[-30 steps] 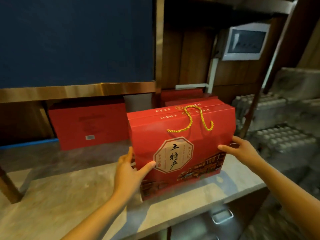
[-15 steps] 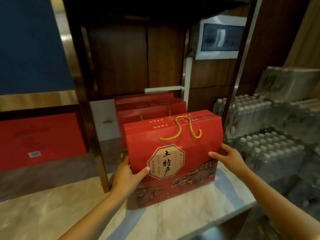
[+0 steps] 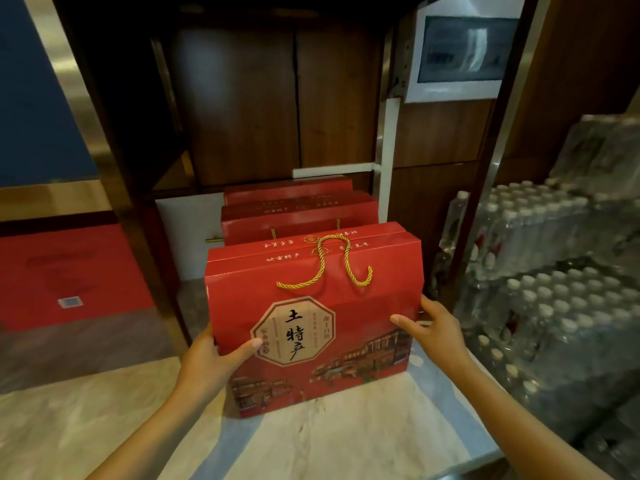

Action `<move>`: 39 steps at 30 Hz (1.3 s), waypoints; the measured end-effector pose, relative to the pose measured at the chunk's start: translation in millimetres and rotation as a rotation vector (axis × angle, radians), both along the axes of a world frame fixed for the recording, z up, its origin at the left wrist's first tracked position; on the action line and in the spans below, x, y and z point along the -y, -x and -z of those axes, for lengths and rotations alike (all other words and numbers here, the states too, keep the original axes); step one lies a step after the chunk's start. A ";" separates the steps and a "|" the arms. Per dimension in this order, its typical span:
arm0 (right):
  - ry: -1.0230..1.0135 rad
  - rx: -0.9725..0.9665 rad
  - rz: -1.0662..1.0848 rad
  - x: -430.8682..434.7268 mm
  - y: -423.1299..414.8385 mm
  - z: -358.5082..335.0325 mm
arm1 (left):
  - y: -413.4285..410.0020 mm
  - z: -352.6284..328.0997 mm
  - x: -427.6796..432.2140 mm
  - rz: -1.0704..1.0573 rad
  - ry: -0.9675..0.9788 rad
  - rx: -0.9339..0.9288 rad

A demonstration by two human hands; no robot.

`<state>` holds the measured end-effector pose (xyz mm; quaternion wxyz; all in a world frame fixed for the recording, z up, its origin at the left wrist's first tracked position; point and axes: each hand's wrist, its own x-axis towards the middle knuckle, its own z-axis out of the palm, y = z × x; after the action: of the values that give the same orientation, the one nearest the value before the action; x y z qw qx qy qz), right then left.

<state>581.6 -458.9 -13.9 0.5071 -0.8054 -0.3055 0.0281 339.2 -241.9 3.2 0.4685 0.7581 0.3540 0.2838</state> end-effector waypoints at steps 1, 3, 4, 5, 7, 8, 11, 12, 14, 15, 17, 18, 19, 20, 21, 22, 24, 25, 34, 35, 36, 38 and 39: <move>0.000 -0.003 0.012 -1.4 -1.2 0.0 | -1.7 -1.1 0.5 -0.002 0.006 0.000; 0.001 -0.013 0.014 -1.5 -2.3 -0.2 | -3.2 -0.6 1.5 0.003 0.003 0.005; 0.001 -0.016 0.009 -0.7 -1.8 -0.7 | -3.6 0.1 2.1 0.004 -0.002 0.006; -0.003 -0.016 0.008 -0.2 -0.9 -0.9 | -3.6 1.0 2.5 0.008 -0.011 0.006; -0.002 -0.013 0.019 0.9 -1.6 0.1 | -4.1 2.3 1.8 0.019 -0.037 0.008; 0.009 -0.004 0.029 0.7 -2.9 1.2 | -4.9 2.9 0.3 0.022 -0.050 0.008; 0.035 0.014 0.053 -1.5 -7.6 4.0 | -9.1 4.0 -7.4 0.025 -0.058 0.009; 0.032 0.016 0.054 -3.0 -8.5 4.2 | -10.5 4.2 -10.5 0.022 -0.049 0.012; 0.033 0.004 0.066 -5.1 -9.9 5.0 | -13.0 3.9 -14.9 0.026 -0.025 0.003; 0.035 0.001 0.075 -5.8 -9.9 4.7 | -13.9 3.4 -15.7 0.029 -0.015 0.000; 0.042 -0.011 0.077 -5.6 -10.2 4.3 | -14.2 2.8 -16.6 0.045 -0.021 0.006; 0.047 -0.016 0.071 -5.5 -9.9 3.7 | -13.9 2.7 -16.5 0.058 -0.029 0.007; 0.053 -0.021 0.055 -5.4 -9.7 2.9 | -13.7 3.3 -16.8 0.074 -0.033 0.005; 0.062 -0.030 0.025 -4.6 -8.6 -0.8 | -12.9 2.7 -16.7 0.090 -0.029 -0.003; 0.066 -0.047 -0.019 -3.4 -5.9 -7.7 | -10.9 -0.3 -16.5 0.111 -0.016 -0.004; 0.079 -0.074 -0.071 -0.9 -3.6 -17.7 | -8.0 -4.0 -17.3 0.130 0.003 0.013; 0.085 -0.120 -0.161 4.8 0.3 -44.4 | -2.7 -19.3 -15.5 0.137 -0.001 0.084; 0.064 -0.139 -0.171 7.9 -3.0 -58.4 | -0.6 -31.2 -14.0 0.119 -0.053 0.107; 0.138 0.157 -0.328 -81.8 -101.9 -181.8 | -46.6 -128.0 -15.8 0.293 -0.766 -0.177; 0.234 0.151 -0.389 -97.3 -114.3 -185.5 | -57.8 -129.5 -16.8 0.288 -0.771 -0.248; 0.332 0.135 -0.447 -111.4 -124.0 -187.5 | -66.9 -128.7 -18.3 0.263 -0.757 -0.323; 0.492 0.116 -0.569 -132.7 -139.8 -185.2 | -78.2 -124.6 -19.0 0.228 -0.723 -0.480; 0.554 0.141 -0.623 -141.9 -146.9 -182.4 | -81.1 -121.5 -18.9 0.230 -0.725 -0.548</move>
<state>728.5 -317.0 168.5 0.2167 -0.7804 -0.5492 0.2057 420.3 -223.0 124.7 0.0913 0.9541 0.2564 0.1248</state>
